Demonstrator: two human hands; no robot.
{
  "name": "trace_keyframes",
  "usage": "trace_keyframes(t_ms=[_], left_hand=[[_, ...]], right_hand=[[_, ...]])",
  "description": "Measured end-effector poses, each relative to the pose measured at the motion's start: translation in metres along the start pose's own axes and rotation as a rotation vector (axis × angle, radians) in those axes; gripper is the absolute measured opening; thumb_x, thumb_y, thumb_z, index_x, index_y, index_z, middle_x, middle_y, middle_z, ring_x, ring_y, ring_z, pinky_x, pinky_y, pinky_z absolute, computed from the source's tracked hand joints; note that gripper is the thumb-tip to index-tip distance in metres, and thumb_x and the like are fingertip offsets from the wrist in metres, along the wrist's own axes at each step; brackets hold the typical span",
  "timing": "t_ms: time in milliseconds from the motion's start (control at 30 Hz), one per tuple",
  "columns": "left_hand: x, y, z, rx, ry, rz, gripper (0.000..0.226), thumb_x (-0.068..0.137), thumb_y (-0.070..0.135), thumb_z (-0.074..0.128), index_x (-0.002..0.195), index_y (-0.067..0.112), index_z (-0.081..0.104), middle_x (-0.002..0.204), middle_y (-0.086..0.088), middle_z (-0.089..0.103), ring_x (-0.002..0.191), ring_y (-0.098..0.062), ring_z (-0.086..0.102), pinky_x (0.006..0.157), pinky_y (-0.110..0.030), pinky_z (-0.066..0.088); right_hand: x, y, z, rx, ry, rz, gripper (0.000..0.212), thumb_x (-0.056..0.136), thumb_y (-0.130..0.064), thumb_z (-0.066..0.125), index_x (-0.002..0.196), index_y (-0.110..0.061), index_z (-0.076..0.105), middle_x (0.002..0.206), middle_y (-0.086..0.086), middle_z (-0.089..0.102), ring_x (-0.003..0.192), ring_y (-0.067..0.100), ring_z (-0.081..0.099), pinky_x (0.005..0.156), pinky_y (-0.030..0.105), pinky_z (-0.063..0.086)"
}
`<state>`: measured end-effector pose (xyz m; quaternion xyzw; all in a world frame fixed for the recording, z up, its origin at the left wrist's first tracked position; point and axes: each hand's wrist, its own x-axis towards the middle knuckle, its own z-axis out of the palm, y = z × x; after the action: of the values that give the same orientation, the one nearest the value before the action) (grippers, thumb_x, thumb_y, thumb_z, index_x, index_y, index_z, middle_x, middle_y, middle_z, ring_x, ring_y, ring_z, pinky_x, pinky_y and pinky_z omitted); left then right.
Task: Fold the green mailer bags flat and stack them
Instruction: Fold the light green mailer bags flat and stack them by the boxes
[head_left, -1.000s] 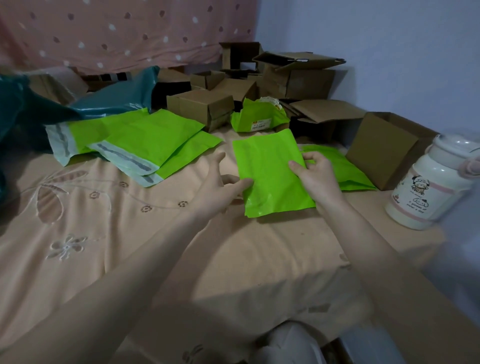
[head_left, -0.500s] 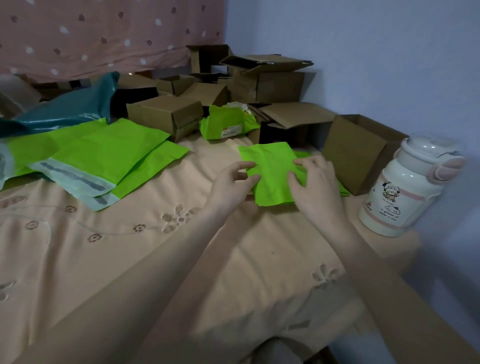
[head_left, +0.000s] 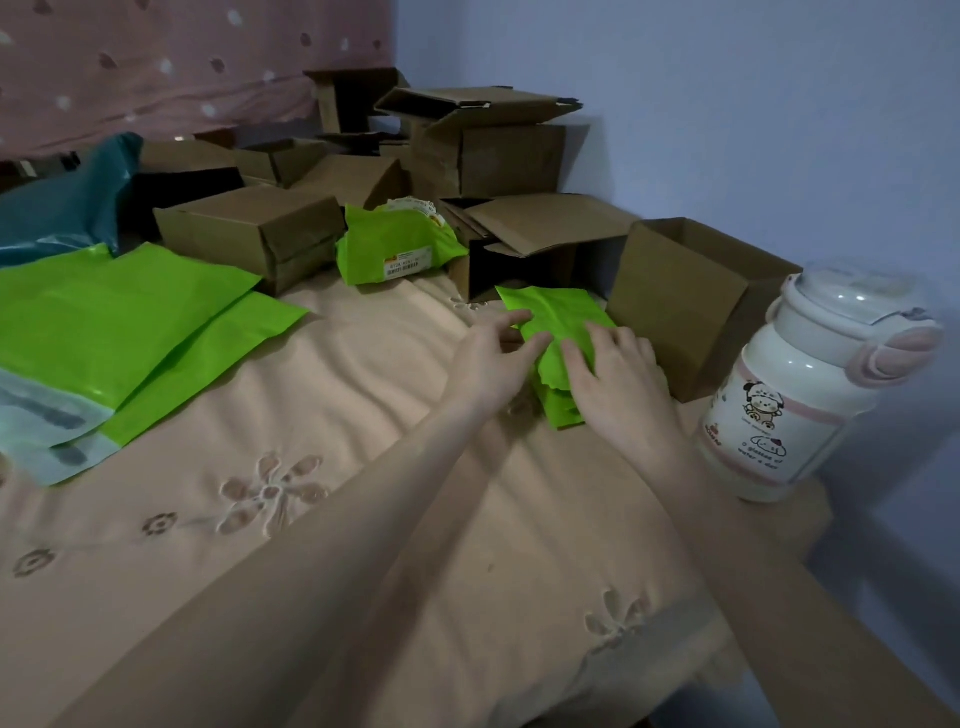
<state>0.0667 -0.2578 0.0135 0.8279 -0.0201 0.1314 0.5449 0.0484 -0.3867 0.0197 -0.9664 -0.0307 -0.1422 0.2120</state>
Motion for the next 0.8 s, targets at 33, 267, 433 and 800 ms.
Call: trace_keyframes(t_ms=[33, 267, 433, 800], left_hand=[[0.0, -0.002, 0.001, 0.074, 0.001, 0.027, 0.04, 0.086, 0.033, 0.064, 0.123, 0.016, 0.061, 0.097, -0.009, 0.063, 0.093, -0.022, 0.06, 0.088, -0.028, 0.045], [0.005, -0.019, 0.008, 0.465, 0.014, 0.25, 0.049, 0.089, 0.045, 0.055, 0.129, 0.018, 0.055, 0.139, -0.005, 0.04, 0.13, -0.024, 0.034, 0.109, -0.036, 0.028], [0.006, -0.019, 0.012, 0.467, -0.171, 0.183, 0.055, 0.095, 0.046, 0.041, 0.144, 0.021, 0.034, 0.155, 0.004, 0.023, 0.142, -0.018, 0.021, 0.115, -0.035, 0.02], [-0.004, -0.013, 0.005, 0.452, -0.207, 0.158, 0.061, 0.095, 0.048, 0.04, 0.145, 0.017, 0.026, 0.159, -0.001, 0.009, 0.145, -0.017, 0.013, 0.116, -0.042, 0.018]], right_hand=[[0.002, 0.002, 0.002, -0.02, -0.01, 0.0, 0.05, 0.099, -0.04, 0.034, 0.141, -0.013, 0.037, 0.139, 0.015, 0.042, 0.127, 0.033, 0.035, 0.103, 0.044, 0.03], [0.01, 0.012, 0.011, -0.049, -0.017, -0.009, 0.05, 0.096, -0.032, 0.041, 0.138, -0.006, 0.039, 0.149, 0.018, 0.031, 0.138, 0.031, 0.027, 0.113, 0.049, 0.02], [0.009, 0.017, 0.017, -0.059, -0.09, -0.006, 0.056, 0.099, -0.038, 0.03, 0.149, -0.017, 0.017, 0.154, 0.016, 0.022, 0.144, 0.03, 0.016, 0.114, 0.053, 0.014], [0.005, 0.014, 0.006, -0.069, -0.101, -0.048, 0.057, 0.1, -0.042, 0.028, 0.151, -0.022, 0.014, 0.159, 0.011, 0.007, 0.147, 0.025, 0.004, 0.115, 0.053, 0.005]])
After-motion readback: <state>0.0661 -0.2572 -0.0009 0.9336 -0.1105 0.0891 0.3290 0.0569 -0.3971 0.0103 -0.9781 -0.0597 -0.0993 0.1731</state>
